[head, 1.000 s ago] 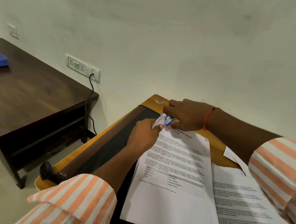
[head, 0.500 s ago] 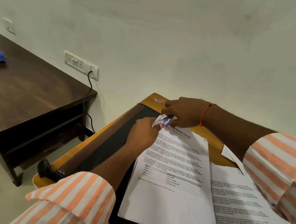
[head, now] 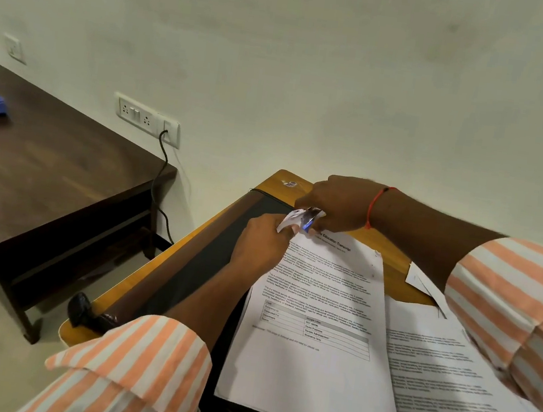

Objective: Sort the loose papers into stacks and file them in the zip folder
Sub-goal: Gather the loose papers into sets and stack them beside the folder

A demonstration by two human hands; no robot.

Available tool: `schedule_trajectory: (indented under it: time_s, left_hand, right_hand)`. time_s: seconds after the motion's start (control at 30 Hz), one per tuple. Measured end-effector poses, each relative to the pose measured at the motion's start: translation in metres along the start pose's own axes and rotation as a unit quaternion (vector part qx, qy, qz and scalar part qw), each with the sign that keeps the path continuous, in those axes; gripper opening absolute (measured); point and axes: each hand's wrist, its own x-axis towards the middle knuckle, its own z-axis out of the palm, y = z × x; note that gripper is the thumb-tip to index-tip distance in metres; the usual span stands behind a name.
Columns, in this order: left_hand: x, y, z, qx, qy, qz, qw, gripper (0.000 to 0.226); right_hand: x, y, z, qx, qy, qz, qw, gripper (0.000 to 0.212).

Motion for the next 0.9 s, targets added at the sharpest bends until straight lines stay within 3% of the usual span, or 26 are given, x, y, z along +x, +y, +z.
schedule_trajectory:
  time_s: [0.33, 0.53, 0.9]
  left_hand:
    - [0.0006, -0.0022, 0.0012, 0.007, 0.0, -0.001, 1.0, 0.022]
    - [0.0014, -0.0049, 0.0027, 0.014, -0.004, 0.001, 1.0, 0.022]
    - [0.0027, -0.0032, 0.0011, 0.028, -0.014, -0.003, 1.0, 0.032]
  right_hand:
    - [0.0046, 0.0016, -0.0003, 0.019, -0.008, -0.001, 1.0, 0.048]
    - [0.0052, 0.0014, 0.0023, 0.021, -0.003, -0.011, 1.0, 0.033]
    - [0.0085, 0.0002, -0.0024, 0.015, -0.007, -0.019, 1.0, 0.028]
